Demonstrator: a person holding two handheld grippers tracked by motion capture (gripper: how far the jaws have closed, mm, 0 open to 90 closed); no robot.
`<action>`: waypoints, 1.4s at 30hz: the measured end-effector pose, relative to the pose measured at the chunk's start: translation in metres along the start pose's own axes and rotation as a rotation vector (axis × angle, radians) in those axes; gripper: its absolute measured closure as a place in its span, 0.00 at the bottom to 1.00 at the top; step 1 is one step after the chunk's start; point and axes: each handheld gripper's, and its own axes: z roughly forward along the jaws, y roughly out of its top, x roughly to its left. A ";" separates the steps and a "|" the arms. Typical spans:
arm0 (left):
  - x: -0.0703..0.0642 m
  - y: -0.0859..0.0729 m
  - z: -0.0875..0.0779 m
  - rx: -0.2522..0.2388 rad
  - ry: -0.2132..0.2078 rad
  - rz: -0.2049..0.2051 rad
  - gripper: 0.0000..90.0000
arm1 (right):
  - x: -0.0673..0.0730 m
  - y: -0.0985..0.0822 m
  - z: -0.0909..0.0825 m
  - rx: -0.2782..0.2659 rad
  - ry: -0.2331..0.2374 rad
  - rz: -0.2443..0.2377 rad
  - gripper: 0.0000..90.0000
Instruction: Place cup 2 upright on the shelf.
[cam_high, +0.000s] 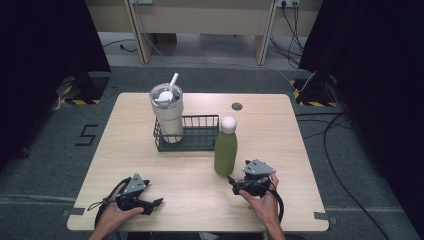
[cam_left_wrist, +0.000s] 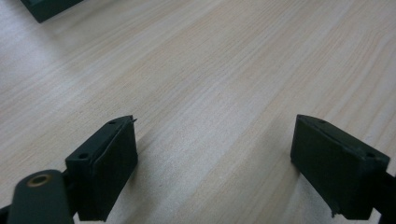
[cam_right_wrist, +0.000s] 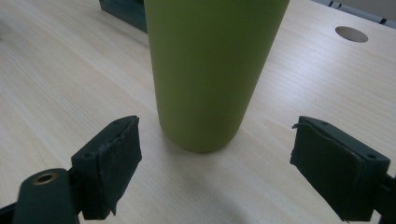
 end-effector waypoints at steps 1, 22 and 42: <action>0.000 0.000 0.000 0.000 0.000 0.000 0.15 | 0.000 0.001 0.000 -0.003 0.000 -0.001 0.17; 0.000 0.000 0.000 0.002 -0.002 -0.002 0.15 | -0.005 0.018 0.011 -0.048 -0.006 -0.010 0.18; 0.000 0.000 0.000 0.002 -0.002 -0.001 0.15 | -0.007 0.027 0.028 -0.088 0.047 0.016 0.18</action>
